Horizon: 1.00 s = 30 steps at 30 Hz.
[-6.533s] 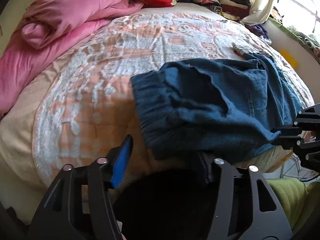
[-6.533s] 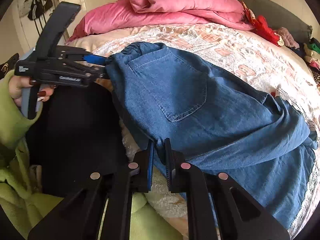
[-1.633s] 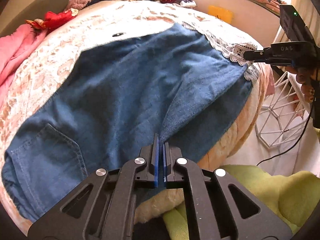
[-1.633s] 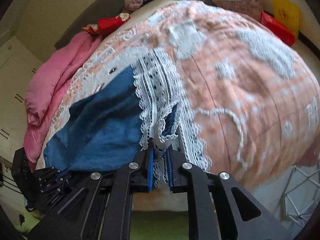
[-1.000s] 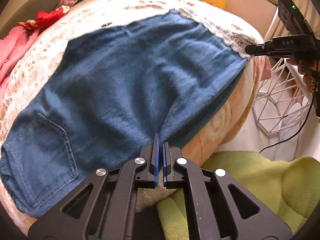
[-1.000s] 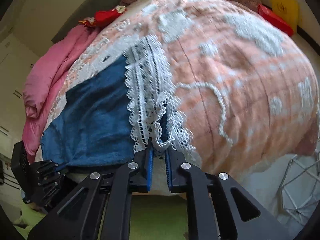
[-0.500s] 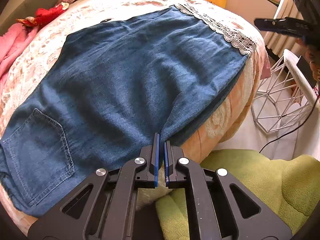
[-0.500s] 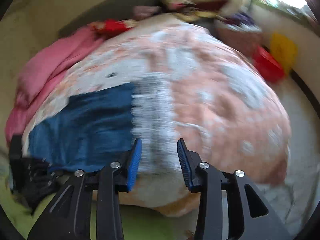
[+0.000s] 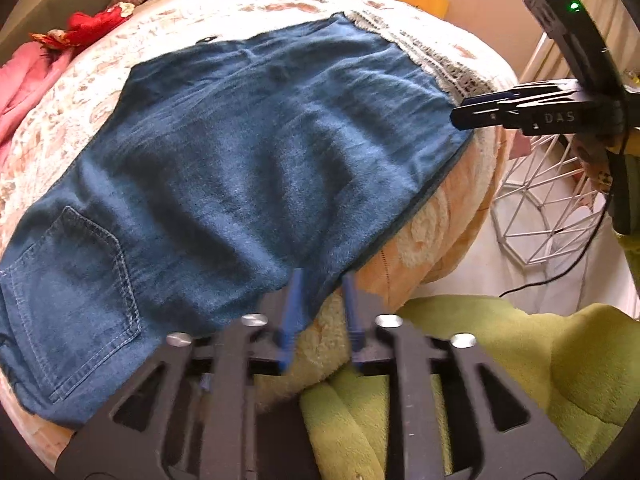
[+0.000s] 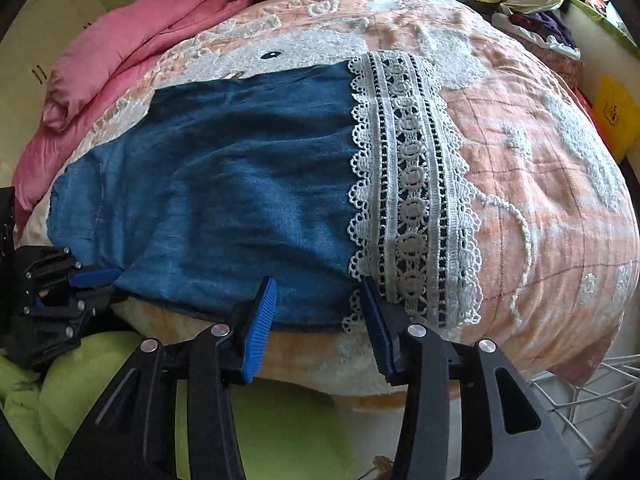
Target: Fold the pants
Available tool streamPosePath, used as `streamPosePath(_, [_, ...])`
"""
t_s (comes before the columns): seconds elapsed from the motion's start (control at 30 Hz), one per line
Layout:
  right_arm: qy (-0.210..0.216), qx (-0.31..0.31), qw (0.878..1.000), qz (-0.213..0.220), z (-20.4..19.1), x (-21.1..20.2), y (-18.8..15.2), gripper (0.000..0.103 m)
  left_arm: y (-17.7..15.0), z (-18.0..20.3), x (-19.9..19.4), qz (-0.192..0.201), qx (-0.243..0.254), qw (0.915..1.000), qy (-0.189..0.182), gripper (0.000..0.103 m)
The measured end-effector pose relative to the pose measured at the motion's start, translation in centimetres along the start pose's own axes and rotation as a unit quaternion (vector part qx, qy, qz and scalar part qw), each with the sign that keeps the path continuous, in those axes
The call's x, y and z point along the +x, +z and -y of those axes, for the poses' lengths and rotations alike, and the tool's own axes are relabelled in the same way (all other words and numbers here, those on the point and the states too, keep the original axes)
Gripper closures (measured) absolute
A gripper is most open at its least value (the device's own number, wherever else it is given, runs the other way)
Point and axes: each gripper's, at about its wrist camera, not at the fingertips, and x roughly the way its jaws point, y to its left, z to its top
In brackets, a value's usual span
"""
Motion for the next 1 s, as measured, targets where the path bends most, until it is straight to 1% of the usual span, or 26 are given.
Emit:
streamPosePath(0.03, [0.005,0.0,1.0,0.007,0.0,-0.6,0.2,0.055,-0.1,-0.2,-0.6,0.007,-0.003,1.0,-0.001,0.074])
streamPosePath(0.07, [0.006,0.0,1.0,0.019,0.1,-1.4,0.3,0.053,-0.2,-0.6,-1.4,0.018,-0.008,0.9998,-0.003,0.073])
streamPosePath(0.1, [0.008,-0.001,0.999,0.033,0.1,-2.0,0.7,0.051,-0.2,-1.1,-2.2,0.028,-0.015,0.9995,-0.003,0.067])
streamPosePath(0.13, [0.009,0.0,0.999,0.053,0.3,-2.9,1.2,0.05,-0.2,-1.7,-2.8,0.038,-0.024,0.999,0.0,0.058])
streamPosePath(0.2, [0.007,0.007,0.997,0.082,0.8,-4.2,2.2,0.049,-0.2,-3.7,-4.2,0.058,-0.051,0.9968,0.018,0.055])
streamPosePath(0.27, [0.007,0.017,0.995,0.097,1.6,-4.7,3.3,0.048,-0.1,-5.3,-5.1,0.069,-0.075,0.9943,0.033,0.054])
streamPosePath(0.33, [0.01,0.027,0.994,0.107,2.3,-4.9,4.2,0.047,0.1,-6.8,-5.8,0.076,-0.098,0.9913,0.045,0.048])
streamPosePath(0.37, [0.01,0.031,0.993,0.112,2.6,-4.9,4.7,0.047,0.3,-7.6,-6.2,0.08,-0.11,0.9895,0.05,0.047])
streamPosePath(0.43, [0.008,0.037,0.992,0.119,3.3,-4.7,5.7,0.046,0.8,-8.6,-6.7,0.085,-0.12,0.9876,0.056,0.043])
streamPosePath(0.53, [0.014,0.049,0.991,0.12,4.5,-4.2,6.9,0.046,1.8,-10.0,-6.7,0.089,-0.129,0.9856,0.063,0.04])
streamPosePath(0.6, [0.02,0.056,0.991,0.119,5.0,-3.9,7.8,0.046,2.6,-10.6,-6.4,0.092,-0.139,0.9841,0.06,0.039])
streamPosePath(0.77, [0.015,0.054,0.991,0.122,5.2,-3.1,9.7,0.046,4.5,-12.2,-5.2,0.092,-0.166,0.9804,0.052,0.038])
streamPosePath(0.87, [0.015,0.051,0.991,0.123,5.4,-2.7,10.5,0.045,5.6,-12.7,-4.7,0.091,-0.168,0.9803,0.05,0.037])
streamPosePath(0.93, [0.011,0.047,0.991,0.124,5.6,-2.5,11.0,0.043,6.2,-12.8,-4.4,0.09,-0.165,0.9808,0.052,0.034])
streamPosePath(1.0, [0.009,0.044,0.991,0.126,5.9,-2.5,11.6,0.043,6.9,-12.9,-4.1,0.089,-0.158,0.9818,0.055,0.034])
